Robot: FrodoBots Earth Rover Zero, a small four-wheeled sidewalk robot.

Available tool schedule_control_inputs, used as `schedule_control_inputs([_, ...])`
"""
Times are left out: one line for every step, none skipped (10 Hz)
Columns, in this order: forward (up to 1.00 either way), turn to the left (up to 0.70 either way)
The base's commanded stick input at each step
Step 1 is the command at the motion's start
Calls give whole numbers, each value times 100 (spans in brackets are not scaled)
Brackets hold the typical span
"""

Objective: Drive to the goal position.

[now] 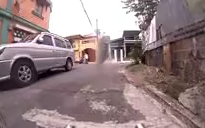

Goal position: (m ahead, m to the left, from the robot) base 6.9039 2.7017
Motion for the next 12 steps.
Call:
schedule_control_inputs([20,0])
schedule_control_inputs([22,0])
schedule_control_inputs([22,0])
schedule_control_inputs([21,0])
schedule_control_inputs([20,0])
schedule_control_inputs([22,0])
schedule_control_inputs([22,0])
schedule_control_inputs([21,0])
schedule_control_inputs([21,0])
schedule_control_inputs([21,0])
schedule_control_inputs([22,0])
schedule_control_inputs([22,0])
